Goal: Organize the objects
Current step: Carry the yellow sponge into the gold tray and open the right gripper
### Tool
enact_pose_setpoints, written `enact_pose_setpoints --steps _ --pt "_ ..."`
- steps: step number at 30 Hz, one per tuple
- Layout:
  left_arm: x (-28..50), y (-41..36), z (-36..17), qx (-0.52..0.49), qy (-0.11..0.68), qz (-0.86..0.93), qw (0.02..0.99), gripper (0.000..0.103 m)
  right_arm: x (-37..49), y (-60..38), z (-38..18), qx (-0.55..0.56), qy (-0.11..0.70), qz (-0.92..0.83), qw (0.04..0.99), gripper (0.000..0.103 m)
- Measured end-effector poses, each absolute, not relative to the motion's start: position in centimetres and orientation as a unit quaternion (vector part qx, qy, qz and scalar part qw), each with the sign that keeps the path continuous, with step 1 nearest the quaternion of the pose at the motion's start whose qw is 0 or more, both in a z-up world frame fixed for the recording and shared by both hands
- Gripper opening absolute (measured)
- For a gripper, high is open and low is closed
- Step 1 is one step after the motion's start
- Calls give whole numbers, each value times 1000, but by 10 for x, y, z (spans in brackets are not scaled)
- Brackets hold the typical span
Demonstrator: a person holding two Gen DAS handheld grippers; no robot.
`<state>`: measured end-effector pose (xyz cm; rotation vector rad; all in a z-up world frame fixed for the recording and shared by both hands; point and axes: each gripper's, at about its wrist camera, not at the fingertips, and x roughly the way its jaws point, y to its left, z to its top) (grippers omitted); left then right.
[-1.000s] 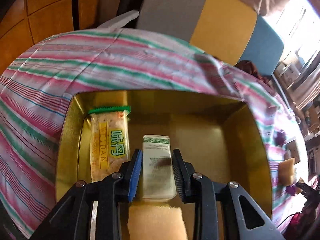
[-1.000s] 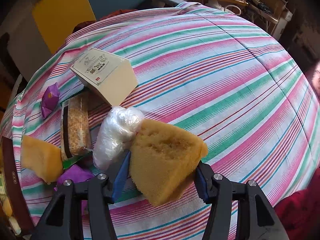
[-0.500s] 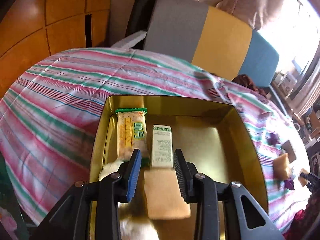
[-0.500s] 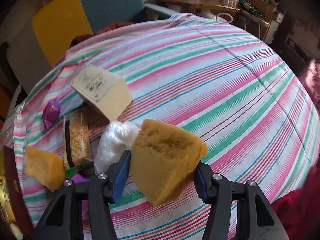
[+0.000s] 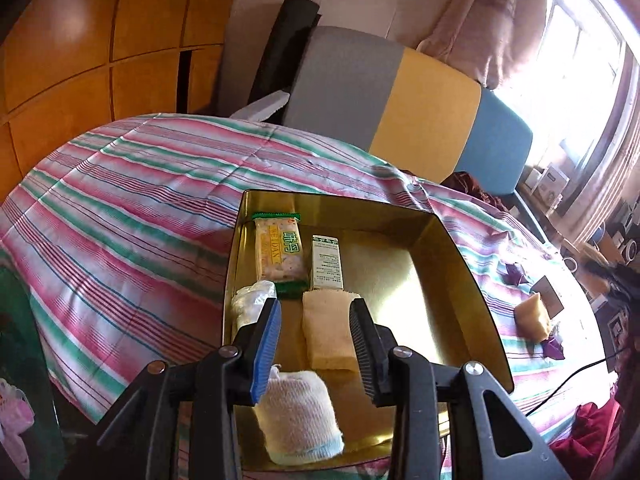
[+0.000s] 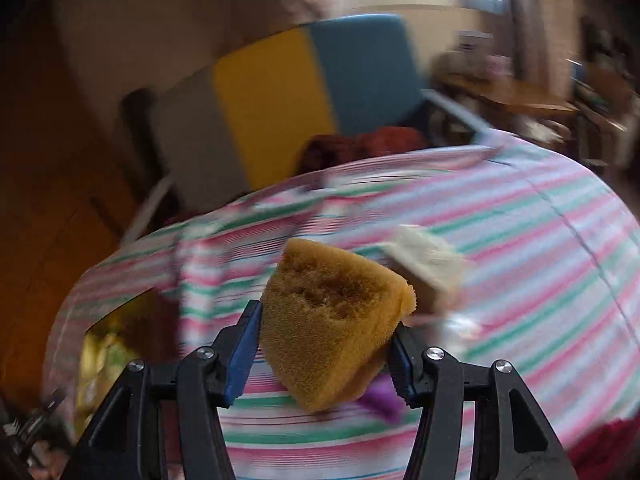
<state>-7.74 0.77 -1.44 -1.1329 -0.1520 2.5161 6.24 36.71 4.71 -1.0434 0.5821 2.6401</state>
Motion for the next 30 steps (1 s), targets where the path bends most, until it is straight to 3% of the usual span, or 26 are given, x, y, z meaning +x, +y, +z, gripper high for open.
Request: enact_pose_setpoints --steps 6,14,22,24,26,30 --pt "-74 -8 -21 -406 -66 893 186 35 -36 233 15 -429 154 889 -39 58" --pt "-77 -33 -38 -425 -91 884 171 35 -135 132 -42 -490 118 861 -71 59" --pt "-77 -34 -42 -429 -91 883 168 35 -166 107 -73 -517 133 842 -80 75" --pt "-76 -32 -42 -430 -90 882 170 37 -163 109 -72 -512 140 844 -79 89" --pt "-74 -31 -41 -429 -90 882 171 37 -158 116 -65 -502 145 850 -74 95" --pt "-70 -27 -36 -424 -88 884 175 37 -145 127 -51 -488 153 856 -73 95"
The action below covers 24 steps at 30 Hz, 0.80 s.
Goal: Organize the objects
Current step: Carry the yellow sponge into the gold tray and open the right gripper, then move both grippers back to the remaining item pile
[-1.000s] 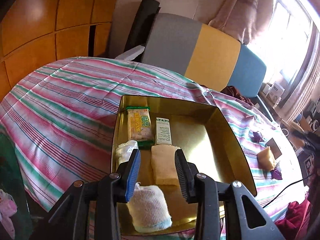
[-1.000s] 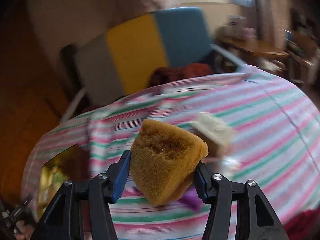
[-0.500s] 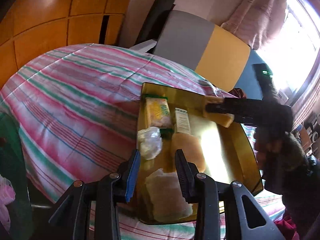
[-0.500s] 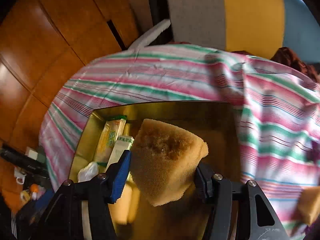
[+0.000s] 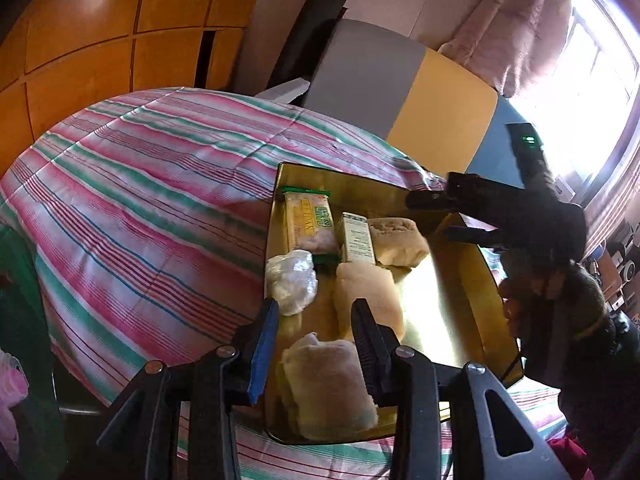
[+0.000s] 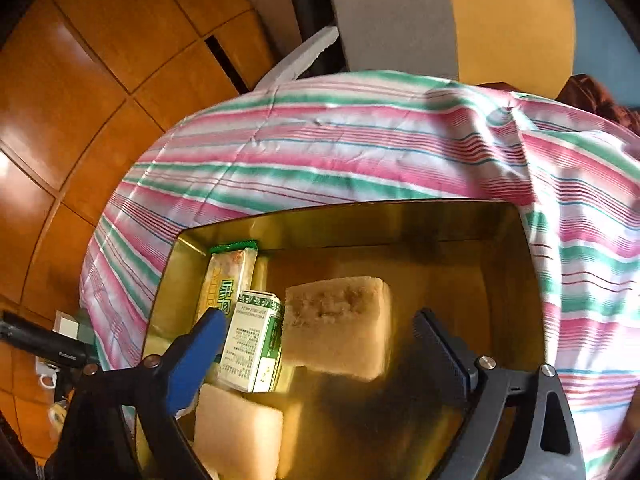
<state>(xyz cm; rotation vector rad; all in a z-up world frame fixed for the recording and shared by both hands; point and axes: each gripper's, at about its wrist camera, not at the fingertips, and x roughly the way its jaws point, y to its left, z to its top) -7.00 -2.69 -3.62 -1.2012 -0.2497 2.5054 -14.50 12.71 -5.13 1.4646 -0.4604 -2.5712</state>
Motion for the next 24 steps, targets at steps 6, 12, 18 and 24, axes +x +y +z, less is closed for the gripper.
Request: enact_pose_setpoints --steps 6,12,18,24 --pt "-62 -12 -31 -421 -78 883 191 37 -104 146 -18 446 -154 -878 77 103" --pt "-52 6 -21 -416 -62 883 209 37 -57 179 4 418 -151 -893 66 103" --pt "-45 29 -10 -412 -37 882 228 37 -8 243 10 411 -153 -898 14 103" --pt "-37 63 -1 -405 -5 876 260 40 43 340 13 408 -163 -894 -88 103"
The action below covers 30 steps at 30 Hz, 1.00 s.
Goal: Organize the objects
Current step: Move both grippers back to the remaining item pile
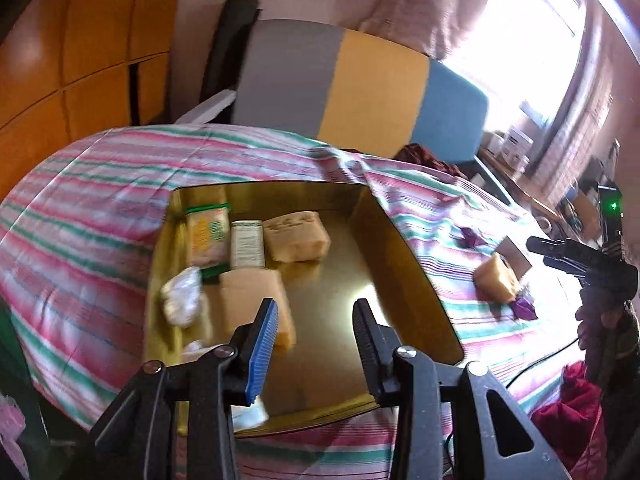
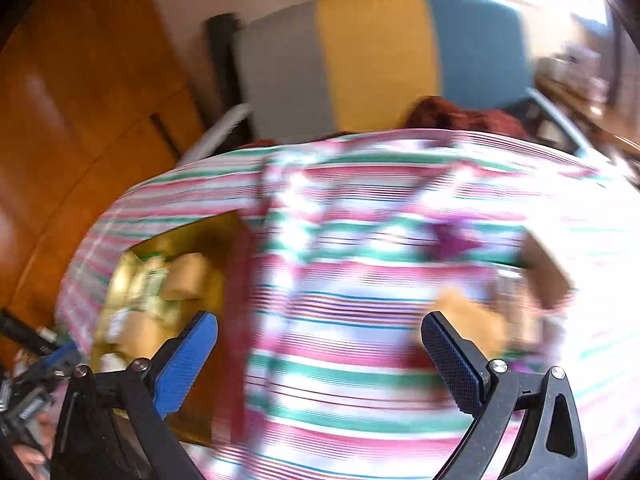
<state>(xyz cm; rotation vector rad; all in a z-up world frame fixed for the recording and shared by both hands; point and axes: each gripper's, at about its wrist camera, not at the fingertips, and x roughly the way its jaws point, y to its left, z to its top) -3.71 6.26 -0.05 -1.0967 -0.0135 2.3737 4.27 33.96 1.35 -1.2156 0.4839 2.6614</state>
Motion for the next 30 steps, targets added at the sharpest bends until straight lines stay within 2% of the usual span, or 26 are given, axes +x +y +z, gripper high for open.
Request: enact_pose_setpoints --steps 9,11,12,13,15,30 --pt "-17 137 9 -395 67 863 308 41 132 472 -4 -390 201 861 256 103" --pt "-12 154 10 -392 83 859 318 41 151 493 -14 -379 224 851 286 103" --pt "-9 162 10 -390 90 858 323 41 162 506 -20 -374 260 837 302 103" --pt "-6 172 11 -387 99 856 328 41 171 518 -22 -362 300 828 306 103" --pt "0 186 12 -384 111 853 336 41 181 526 -16 -322 323 835 306 103" --pt "24 265 -3 -388 170 819 387 41 182 525 -18 -313 340 838 288 103"
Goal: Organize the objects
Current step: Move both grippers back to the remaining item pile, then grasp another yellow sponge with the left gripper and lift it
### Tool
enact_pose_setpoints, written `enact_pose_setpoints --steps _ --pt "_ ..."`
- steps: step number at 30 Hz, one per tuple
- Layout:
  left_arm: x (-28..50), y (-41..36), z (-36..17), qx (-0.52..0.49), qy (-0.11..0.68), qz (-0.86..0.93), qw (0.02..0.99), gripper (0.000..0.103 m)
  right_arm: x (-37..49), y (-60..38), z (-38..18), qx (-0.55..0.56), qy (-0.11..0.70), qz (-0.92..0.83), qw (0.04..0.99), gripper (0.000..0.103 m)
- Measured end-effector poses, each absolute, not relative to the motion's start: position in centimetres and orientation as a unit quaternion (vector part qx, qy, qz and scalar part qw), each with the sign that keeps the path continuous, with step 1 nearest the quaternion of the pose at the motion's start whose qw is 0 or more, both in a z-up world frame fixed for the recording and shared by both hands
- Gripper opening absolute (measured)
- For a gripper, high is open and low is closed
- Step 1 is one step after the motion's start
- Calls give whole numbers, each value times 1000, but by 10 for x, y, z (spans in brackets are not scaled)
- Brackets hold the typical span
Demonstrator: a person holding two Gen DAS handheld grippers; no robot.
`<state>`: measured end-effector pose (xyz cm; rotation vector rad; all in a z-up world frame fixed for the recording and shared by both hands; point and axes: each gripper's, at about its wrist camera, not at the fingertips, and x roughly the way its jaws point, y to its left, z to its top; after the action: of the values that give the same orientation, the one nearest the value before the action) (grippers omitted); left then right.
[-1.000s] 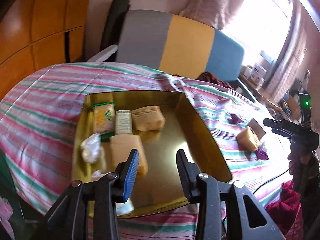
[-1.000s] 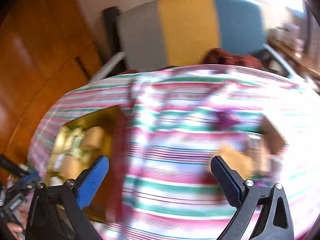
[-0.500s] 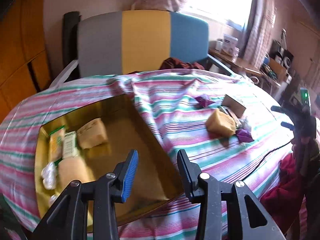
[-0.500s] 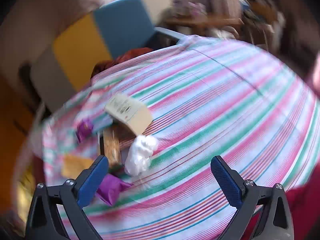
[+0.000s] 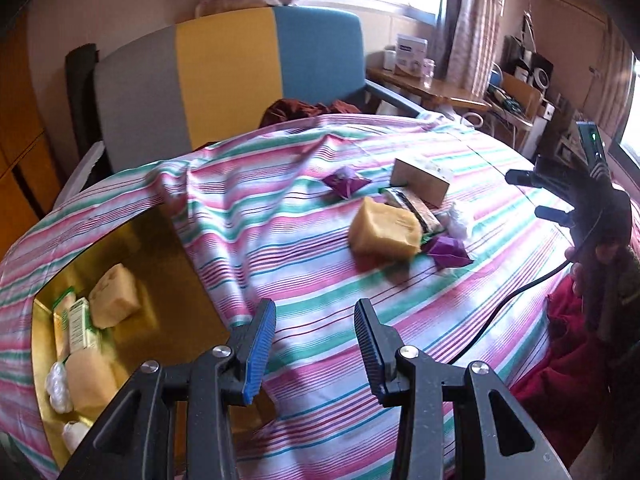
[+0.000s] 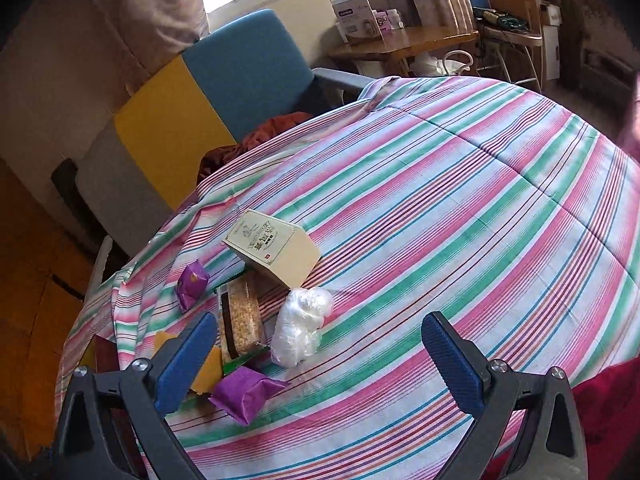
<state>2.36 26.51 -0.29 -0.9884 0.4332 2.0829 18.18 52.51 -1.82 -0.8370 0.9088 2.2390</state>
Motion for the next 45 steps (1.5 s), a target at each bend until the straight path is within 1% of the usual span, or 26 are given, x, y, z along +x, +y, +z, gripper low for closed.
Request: enact_pose_setpoints --steps 2,7,9,13,15,19,21,36,41,42,45 --pt "23 274 -5 -391 175 814 392 41 182 525 -19 -313 343 838 287 103" --pt "17 296 -16 -404 183 806 391 48 183 526 -19 -313 348 836 287 103" --pt "13 306 -20 -410 183 802 394 57 183 527 -20 -311 350 836 287 103" --pt "8 327 -28 -420 184 792 403 67 185 529 -20 -306 359 835 285 103" --pt "7 335 -31 -422 187 789 406 74 186 530 -21 -303 364 834 284 103" --pt "3 357 -37 -423 194 784 410 78 188 533 -23 -301 378 830 280 103" --pt "2 366 -40 -424 198 782 412 81 189 534 -24 -300 383 828 278 103" --pt "-13 433 -64 -429 224 770 417 85 187 538 -30 -299 407 822 261 103" --pt "-23 454 -85 -439 242 763 409 85 185 539 -31 -304 410 821 258 103" --pt "-26 454 -89 -446 238 761 406 79 185 539 -32 -304 410 820 258 103" --pt "-30 442 -92 -449 202 762 420 76 184 539 -32 -306 408 820 259 103"
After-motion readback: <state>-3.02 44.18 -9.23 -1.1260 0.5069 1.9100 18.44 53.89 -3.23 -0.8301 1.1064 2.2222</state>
